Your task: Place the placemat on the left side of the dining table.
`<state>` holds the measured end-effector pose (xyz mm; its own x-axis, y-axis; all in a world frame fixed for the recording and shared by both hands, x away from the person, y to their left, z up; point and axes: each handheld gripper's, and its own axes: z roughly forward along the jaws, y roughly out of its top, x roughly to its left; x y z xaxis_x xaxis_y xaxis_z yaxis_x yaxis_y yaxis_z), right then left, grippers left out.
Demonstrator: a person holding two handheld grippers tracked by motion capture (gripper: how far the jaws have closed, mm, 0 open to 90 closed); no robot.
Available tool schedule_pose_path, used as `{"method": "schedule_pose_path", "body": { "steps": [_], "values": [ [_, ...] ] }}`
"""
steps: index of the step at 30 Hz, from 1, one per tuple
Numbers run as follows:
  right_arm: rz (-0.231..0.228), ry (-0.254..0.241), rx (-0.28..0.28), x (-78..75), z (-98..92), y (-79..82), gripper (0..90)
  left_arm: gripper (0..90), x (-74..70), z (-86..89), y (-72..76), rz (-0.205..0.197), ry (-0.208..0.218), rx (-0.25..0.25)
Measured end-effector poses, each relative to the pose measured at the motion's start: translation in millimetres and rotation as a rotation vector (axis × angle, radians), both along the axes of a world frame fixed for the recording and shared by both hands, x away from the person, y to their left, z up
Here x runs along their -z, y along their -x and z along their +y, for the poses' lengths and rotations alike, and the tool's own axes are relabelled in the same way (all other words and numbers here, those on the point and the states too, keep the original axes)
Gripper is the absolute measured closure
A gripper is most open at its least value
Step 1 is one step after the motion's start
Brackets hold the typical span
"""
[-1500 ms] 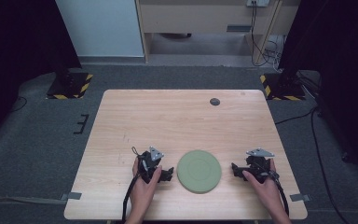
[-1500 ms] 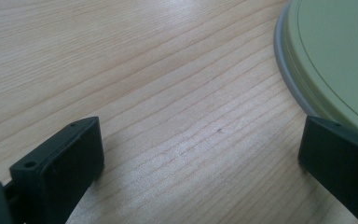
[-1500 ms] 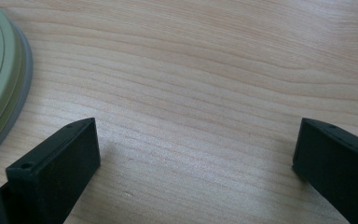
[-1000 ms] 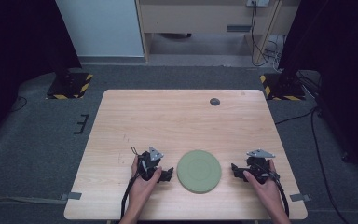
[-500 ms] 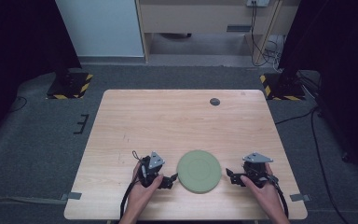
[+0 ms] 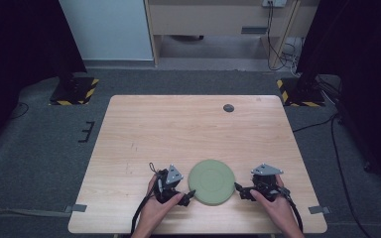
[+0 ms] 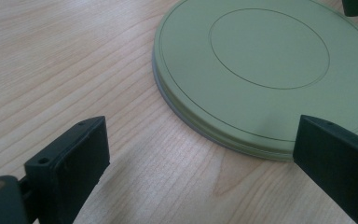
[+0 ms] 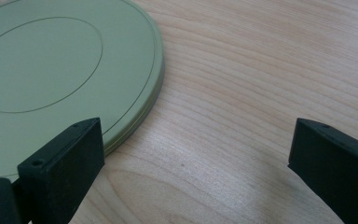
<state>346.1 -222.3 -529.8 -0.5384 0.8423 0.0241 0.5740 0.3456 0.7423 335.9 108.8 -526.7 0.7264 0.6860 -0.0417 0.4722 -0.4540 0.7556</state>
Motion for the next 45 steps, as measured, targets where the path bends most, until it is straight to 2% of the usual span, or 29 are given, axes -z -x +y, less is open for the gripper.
{"method": "schedule_pose_path", "body": {
  "steps": [7, 12, 14, 20, 27, 31, 37, 45],
  "values": [
    [0.008, 0.010, -0.010, 0.8, 4.2, 1.2, 3.6, 3.2, 3.3, -2.8, -0.6, 0.002, -0.038, -0.010],
    [0.003, 0.016, -0.008, 0.7, 4.6, 1.2, 2.8, 1.4, 4.1, -2.8, -1.8, 0.012, -0.036, -0.020],
    [0.006, 0.017, 0.003, 0.6, 5.2, 0.7, 2.3, 1.1, 3.6, -3.5, -1.1, 0.005, -0.044, -0.021],
    [-0.017, 0.049, 0.031, -1.3, 10.1, 1.3, 2.8, 0.7, 3.5, -4.5, -2.1, 0.003, -0.049, -0.036],
    [-0.015, 0.044, 0.049, 0.0, 10.0, -1.8, 0.9, 0.5, 3.2, -5.3, -3.4, -0.004, -0.052, -0.048],
    [-0.009, 0.042, 0.046, -0.4, 9.7, -1.7, 2.5, 1.9, 2.9, -4.6, -3.0, -0.001, -0.046, -0.047],
    [-0.007, 0.046, 0.031, -2.4, 11.4, 1.2, 5.2, 1.3, 2.0, -6.2, -2.5, -0.009, -0.063, -0.057],
    [0.010, 0.043, 0.018, -1.5, 10.2, 1.7, 3.8, 1.6, 1.5, -7.1, -2.9, -0.017, -0.072, -0.061]
  ]
}}
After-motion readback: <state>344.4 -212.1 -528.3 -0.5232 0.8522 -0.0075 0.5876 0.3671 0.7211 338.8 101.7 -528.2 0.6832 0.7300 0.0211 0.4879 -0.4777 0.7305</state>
